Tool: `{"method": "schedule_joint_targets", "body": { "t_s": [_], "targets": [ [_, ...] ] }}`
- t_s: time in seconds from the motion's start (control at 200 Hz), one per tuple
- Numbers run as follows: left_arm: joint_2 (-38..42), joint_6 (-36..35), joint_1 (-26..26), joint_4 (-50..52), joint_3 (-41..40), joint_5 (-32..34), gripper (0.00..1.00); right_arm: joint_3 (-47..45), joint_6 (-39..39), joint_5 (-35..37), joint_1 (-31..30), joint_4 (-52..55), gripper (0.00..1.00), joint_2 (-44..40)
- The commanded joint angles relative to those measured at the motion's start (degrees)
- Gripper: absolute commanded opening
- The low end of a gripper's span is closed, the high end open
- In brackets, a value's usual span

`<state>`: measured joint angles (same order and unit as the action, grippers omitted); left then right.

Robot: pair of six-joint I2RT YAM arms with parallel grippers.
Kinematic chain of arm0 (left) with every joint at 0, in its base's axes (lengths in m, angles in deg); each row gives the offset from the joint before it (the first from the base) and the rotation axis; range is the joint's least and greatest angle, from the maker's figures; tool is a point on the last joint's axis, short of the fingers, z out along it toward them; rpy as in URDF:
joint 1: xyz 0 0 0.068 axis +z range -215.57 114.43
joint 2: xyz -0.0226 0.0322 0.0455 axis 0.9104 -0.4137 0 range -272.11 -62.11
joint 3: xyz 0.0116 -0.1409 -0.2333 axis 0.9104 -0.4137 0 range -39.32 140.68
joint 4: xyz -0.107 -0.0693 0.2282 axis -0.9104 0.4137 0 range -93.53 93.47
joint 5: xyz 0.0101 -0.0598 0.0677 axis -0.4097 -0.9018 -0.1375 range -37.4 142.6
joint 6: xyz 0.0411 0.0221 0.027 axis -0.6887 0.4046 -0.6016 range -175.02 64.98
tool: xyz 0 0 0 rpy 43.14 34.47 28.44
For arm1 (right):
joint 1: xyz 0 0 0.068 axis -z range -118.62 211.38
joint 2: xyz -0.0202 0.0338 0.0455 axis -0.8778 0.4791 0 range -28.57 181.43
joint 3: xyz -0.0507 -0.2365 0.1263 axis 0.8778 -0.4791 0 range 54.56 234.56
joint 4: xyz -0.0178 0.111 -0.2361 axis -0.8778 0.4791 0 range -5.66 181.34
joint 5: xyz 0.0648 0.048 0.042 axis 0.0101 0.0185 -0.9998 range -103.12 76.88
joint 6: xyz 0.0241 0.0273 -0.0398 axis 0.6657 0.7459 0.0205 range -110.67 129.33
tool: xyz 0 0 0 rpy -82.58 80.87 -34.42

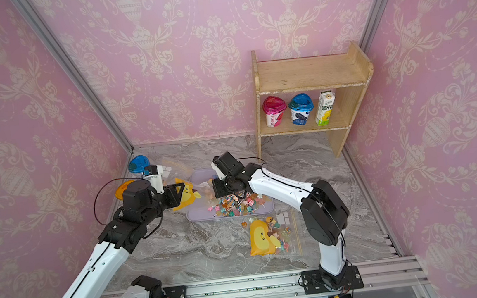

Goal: Pour candies out of the ziploc bag
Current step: 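Pour the candies out of the ziploc bag onto the tray.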

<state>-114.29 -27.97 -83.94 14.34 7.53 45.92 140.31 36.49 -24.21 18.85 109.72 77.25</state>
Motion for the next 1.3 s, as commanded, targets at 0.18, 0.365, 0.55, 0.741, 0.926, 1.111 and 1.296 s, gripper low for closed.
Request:
{"method": "schedule_joint_targets", "body": {
  "t_s": [0.18,0.365,0.55,0.741,0.926,1.111,1.296],
  "targets": [
    [-1.17,1.44,0.68,-3.49,-2.75,-1.54,0.57,0.43,0.52,0.55,-0.14,2.1,0.0,0.66],
    [-1.08,1.16,0.83,-3.27,-3.52,-1.15,0.63,0.28,0.79,0.29,-0.11,1.7,0.0,0.79],
    [-1.47,1.47,1.21,-3.99,-4.14,-1.62,0.52,-0.32,0.75,0.54,-0.13,1.46,0.0,0.69],
    [-2.22,2.09,1.31,-4.74,-4.23,-2.22,0.25,-0.5,0.59,0.76,-0.19,1.57,0.0,0.13],
    [-2.2,1.37,1.37,-4.03,-2.53,-2.36,0.0,-0.33,0.53,0.92,-0.18,1.86,0.0,-0.97],
    [-1.99,0.14,1.41,-2.49,2.59,-3.27,0.0,-1.02,0.03,2.53,-0.11,2.1,0.0,-2.76],
    [-3.27,1.14,1.32,-2.0,6.88,-6.77,0.0,-2.32,0.41,2.67,-0.04,1.31,0.0,-2.64]
  ]
}}
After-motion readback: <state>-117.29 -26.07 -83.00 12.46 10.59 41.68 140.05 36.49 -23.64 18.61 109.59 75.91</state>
